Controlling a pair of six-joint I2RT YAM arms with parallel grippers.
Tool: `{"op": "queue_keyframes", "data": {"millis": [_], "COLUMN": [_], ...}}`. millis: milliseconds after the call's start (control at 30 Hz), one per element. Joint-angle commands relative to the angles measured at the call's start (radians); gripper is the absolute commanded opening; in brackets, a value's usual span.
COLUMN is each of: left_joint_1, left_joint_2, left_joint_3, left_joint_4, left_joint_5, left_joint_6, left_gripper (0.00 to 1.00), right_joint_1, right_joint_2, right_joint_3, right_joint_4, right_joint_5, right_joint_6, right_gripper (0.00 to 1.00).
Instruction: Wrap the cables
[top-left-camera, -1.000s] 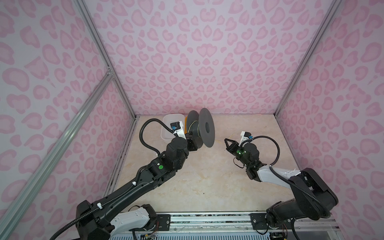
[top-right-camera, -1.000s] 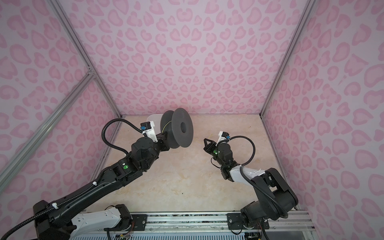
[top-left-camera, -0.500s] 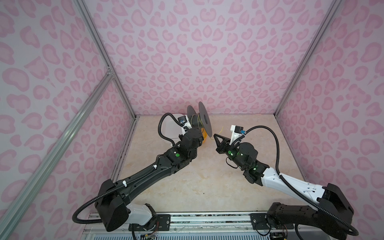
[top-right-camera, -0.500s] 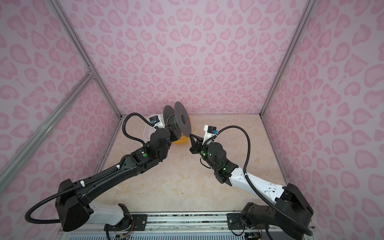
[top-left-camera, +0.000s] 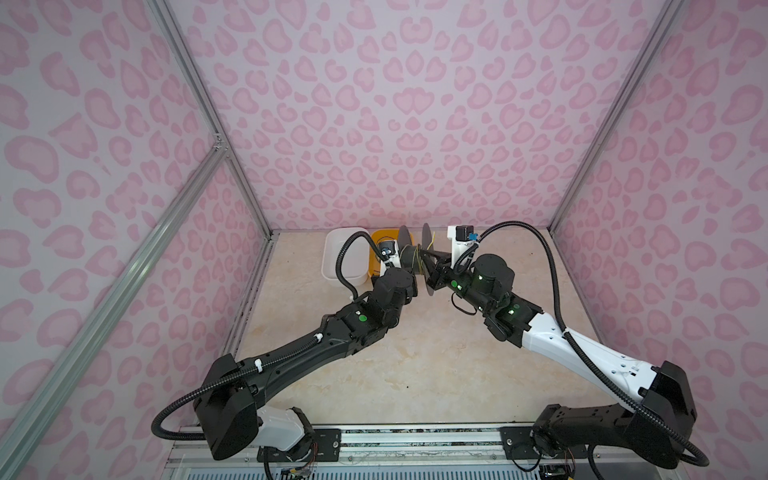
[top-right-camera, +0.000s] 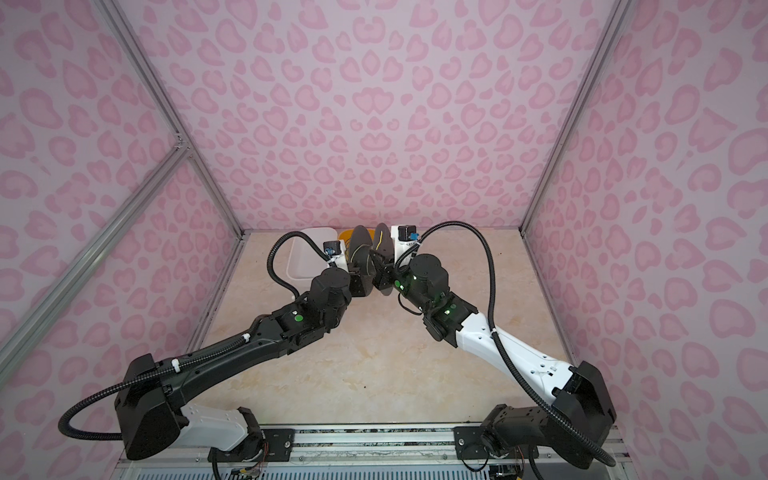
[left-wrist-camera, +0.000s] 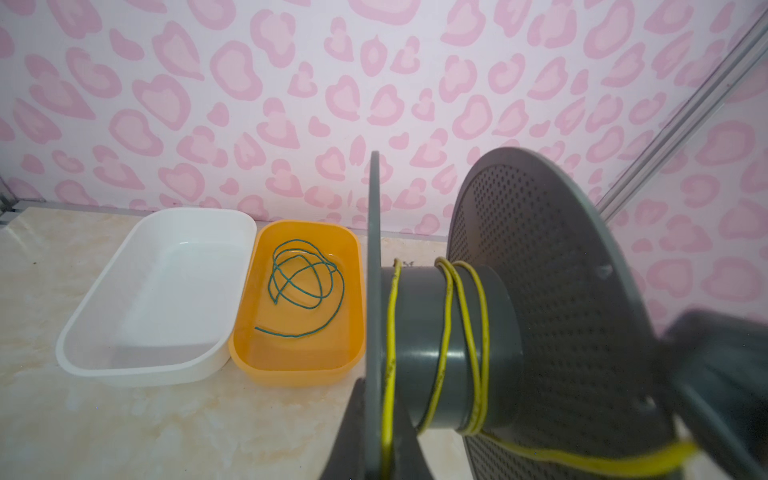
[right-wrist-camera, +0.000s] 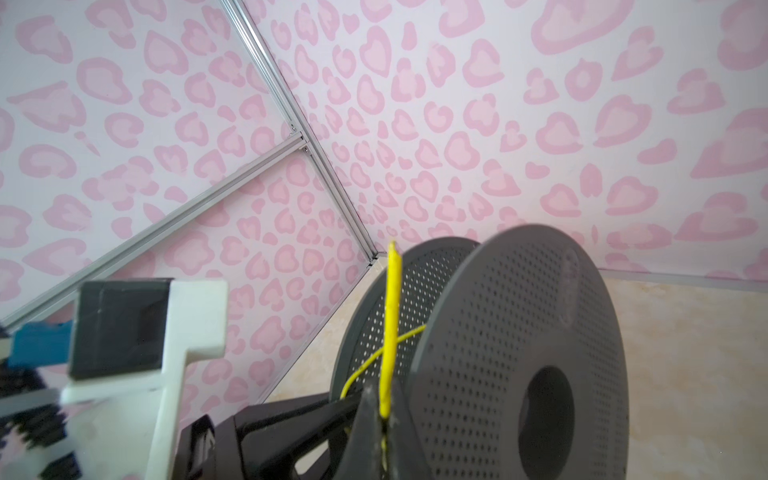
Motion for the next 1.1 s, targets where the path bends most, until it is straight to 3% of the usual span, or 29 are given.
{"op": "queue_keyframes", "data": {"millis": [0,267,433,833,1067], "left_joint_1": [-0.032,-0.095,-0.137,-0.208,-0.217], "left_joint_2": [-0.009,-0.016,-0.056,-0.120,-0.163], "left_joint_3": [-0.017,-0.084,-0.172,-0.282,-0.290], "left_joint_4": [-0.077,-0.099,-0.059,-0.108,-0.091], "left_joint_5": [-0.034,-0.083,-0.087,-0.075,-0.069], "left_joint_6": [0.116,0.253,0.343,0.315,0.340], "left_gripper": [0.04,0.04,0.04,0.04,0.04], "right_joint_1": [-0.007,-0.049,-0.114,-0.244,-0.213], "right_joint_2": [0.011,0.028,0.052,0.086,0.074], "right_joint_3": [0.050,0.140,0.174,0.141,0.113], "right_joint_4": [0.064,-0.041,-0.100,0.041,0.032], "right_joint_5": [-0.021,-0.070,-0.178,-0.425,-0.384], "right_joint_6": [-0.080,-0.151,-0.156,0.000,-0.012], "right_gripper": [0.00,0.00,0.00,0.00,0.00]}}
